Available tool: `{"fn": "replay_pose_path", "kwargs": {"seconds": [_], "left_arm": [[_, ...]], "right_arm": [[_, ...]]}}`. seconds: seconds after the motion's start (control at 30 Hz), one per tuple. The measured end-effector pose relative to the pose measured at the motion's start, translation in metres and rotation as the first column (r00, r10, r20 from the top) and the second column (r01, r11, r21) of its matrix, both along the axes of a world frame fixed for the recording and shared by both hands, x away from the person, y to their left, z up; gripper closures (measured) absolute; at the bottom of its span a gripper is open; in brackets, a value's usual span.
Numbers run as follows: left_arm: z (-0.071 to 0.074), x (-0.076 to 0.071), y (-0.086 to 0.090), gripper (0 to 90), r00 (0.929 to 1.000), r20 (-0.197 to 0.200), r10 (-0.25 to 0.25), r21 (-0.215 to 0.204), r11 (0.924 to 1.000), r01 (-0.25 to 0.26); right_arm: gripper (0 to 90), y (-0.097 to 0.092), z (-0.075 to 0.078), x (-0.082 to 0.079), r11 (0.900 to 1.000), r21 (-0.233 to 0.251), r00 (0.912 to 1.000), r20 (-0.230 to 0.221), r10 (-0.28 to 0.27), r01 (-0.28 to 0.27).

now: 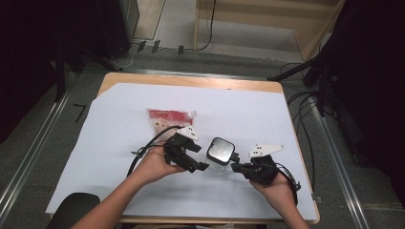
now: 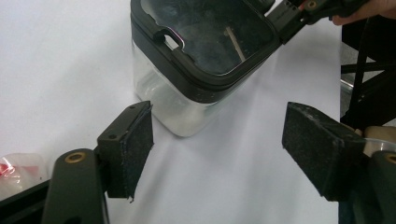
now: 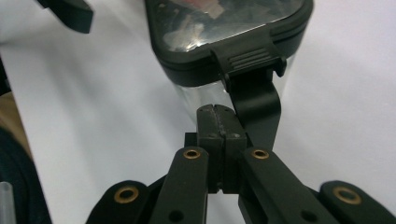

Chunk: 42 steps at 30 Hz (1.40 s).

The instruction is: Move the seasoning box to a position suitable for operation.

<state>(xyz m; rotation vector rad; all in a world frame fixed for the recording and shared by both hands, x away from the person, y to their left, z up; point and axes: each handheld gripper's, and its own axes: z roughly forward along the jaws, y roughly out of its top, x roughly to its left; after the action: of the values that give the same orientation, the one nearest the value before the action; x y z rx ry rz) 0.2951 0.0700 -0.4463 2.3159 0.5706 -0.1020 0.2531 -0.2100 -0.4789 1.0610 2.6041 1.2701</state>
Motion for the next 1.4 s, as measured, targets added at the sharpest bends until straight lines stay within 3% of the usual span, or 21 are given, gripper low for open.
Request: {"fn": "replay_pose_path", "kwargs": {"seconds": [0.13,0.2,0.3,0.37,0.6,0.7,0.87,0.93,0.97,1.1,1.4], "left_arm": [[-0.002,0.001,-0.006,18.0,0.9997,0.023,0.009,0.004,1.0,-0.009],[-0.004,0.004,-0.009,17.4,1.0,0.0,0.001,-0.006,1.0,-0.001],[-0.007,0.005,-0.012,15.7,1.0,-0.001,-0.003,-0.015,0.9999,0.003],[-0.008,0.006,-0.017,14.5,0.9998,0.008,-0.02,0.009,0.9998,0.02],[-0.012,0.013,-0.024,14.2,1.0,-0.007,-0.006,-0.026,0.9996,0.006],[-0.012,0.015,-0.026,15.3,0.9999,0.013,-0.007,-0.005,1.0,0.007],[-0.014,0.018,-0.031,15.8,0.9999,0.006,-0.013,-0.013,0.9998,0.013],[-0.015,0.019,-0.035,15.8,0.9997,0.012,-0.022,-0.008,0.9997,0.022],[-0.015,0.022,-0.039,15.3,0.9992,0.032,-0.022,0.016,0.9996,0.021],[-0.018,0.027,-0.043,15.9,0.9991,0.029,-0.031,-0.001,0.9995,0.031],[-0.017,0.024,-0.046,15.6,0.9981,0.056,-0.027,0.013,0.9996,0.026]], "right_arm": [[90.0,-0.006,0.0,0.006,0.9996,-0.005,0.9995,0.01,-0.029,0.029],[90.0,-0.01,0.0,0.01,0.999,-0.003,0.999,0.006,-0.045,0.045],[90.0,-0.013,0.001,0.012,0.9985,-0.001,0.9984,0.012,-0.055,0.055],[90.0,-0.018,0.002,0.015,0.9973,0.001,0.9972,0.014,-0.074,0.074],[90.0,-0.027,0.003,0.019,0.9914,0.025,0.9917,-0.003,-0.129,0.129],[90.0,-0.031,0.007,0.018,0.9906,0.039,0.9913,0.007,-0.132,0.131],[90.0,-0.035,0.009,0.019,0.9856,0.053,0.9869,0.008,-0.161,0.161],[90.0,-0.037,0.009,0.021,0.9822,0.053,0.9835,0.003,-0.181,0.18],[90.0,-0.036,0.007,0.023,0.9795,0.039,0.9803,-0.004,-0.198,0.198],[90.0,-0.033,0.003,0.031,0.9759,0.025,0.9762,-0.019,-0.216,0.217],[90.0,-0.03,-0.003,0.04,0.9774,-0.005,0.9772,-0.019,-0.211,0.211]]}}
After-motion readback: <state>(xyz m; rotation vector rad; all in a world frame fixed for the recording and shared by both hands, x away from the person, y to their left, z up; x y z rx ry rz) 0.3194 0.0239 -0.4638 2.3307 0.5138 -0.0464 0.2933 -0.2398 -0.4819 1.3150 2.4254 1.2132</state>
